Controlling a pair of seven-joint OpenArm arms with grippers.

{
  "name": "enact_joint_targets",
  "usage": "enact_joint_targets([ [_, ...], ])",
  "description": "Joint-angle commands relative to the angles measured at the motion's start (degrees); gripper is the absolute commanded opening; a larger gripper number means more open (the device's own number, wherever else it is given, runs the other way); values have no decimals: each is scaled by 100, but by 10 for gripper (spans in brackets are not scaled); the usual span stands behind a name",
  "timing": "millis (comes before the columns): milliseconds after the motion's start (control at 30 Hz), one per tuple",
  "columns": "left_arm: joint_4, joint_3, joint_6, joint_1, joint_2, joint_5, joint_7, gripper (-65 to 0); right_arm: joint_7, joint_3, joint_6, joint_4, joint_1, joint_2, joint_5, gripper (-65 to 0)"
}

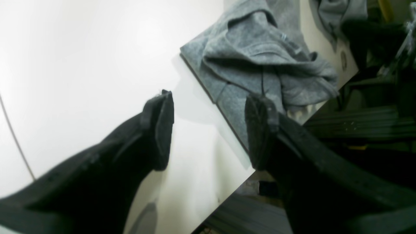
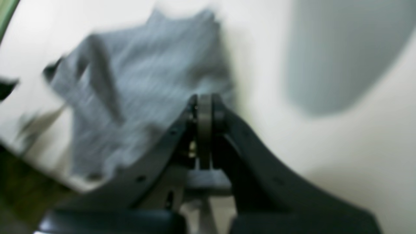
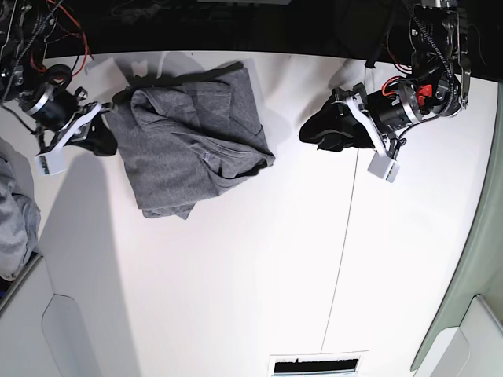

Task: Layout the t-shirt on the table in an organized manner, then fold the t-shirt properly
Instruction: 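Press and square the folded t-shirt bundle with both grippers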

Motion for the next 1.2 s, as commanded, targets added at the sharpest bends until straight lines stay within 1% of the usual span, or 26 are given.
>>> enact_joint_targets([
  [0,96,-15,-54,-39,-44,-127,-105,-277,144,-114,66,85,-33,50,184,-650],
  [167,96,-17,-54,-37,-48,-120,-98,-277,188,-927,70,85,-243,-2,225,-650],
  [233,96,-17,-54,-35,-48,-118,-94,-277,184,-1287,111,85,-240,-52,420,-650],
  [300,96,-20,-54,-39,-50,-120,-50,-277,160,-1665,118,92,-240,-142,586,-650],
  [433,96,-166,-54,-42,-50,-133,-26,-277,50,-2345,173,120,-240,-433,592,-650],
  [500,98,-326,-54,-42,-52,-260,-13,-277,59,-2509,173,184,-240,-535,592,-650],
  [567,98,-494,-54,-39,-50,-507,85,-277,114,-2487,170,293,-221,-590,584,-650],
  [600,101,-546,-54,-39,-50,-632,127,-290,223,-2439,168,356,-192,-586,557,-650],
  [633,111,-566,-54,-39,-52,-730,168,-325,350,-2350,168,417,-142,-586,485,-650],
  [733,238,-439,-54,-39,-48,-1032,315,-507,682,-1947,144,520,197,-586,146,-650],
  [767,332,-315,-54,-39,-48,-1054,345,-550,756,-1799,111,518,372,-586,-4,-650],
  [800,452,-138,-54,-37,-46,-1051,376,-573,796,-1663,81,505,546,-586,-201,-650],
  [867,704,374,-54,-39,-42,-1025,393,-587,807,-1440,59,426,946,-584,-662,-650],
  [933,918,1051,-54,-39,-11,-800,341,-587,876,-1285,50,271,1318,-570,-1117,-650],
  [1000,953,1775,-54,-42,48,-393,184,-587,1040,-1244,-39,-13,1670,-501,-1351,-650],
  [1067,949,2391,-54,-42,188,291,-35,-587,1132,-1250,-48,-472,2070,-402,-1384,-650],
  [1167,872,3036,-54,-57,387,1211,-535,-587,1279,-1263,-26,-1434,2752,-345,-1386,-650],
])
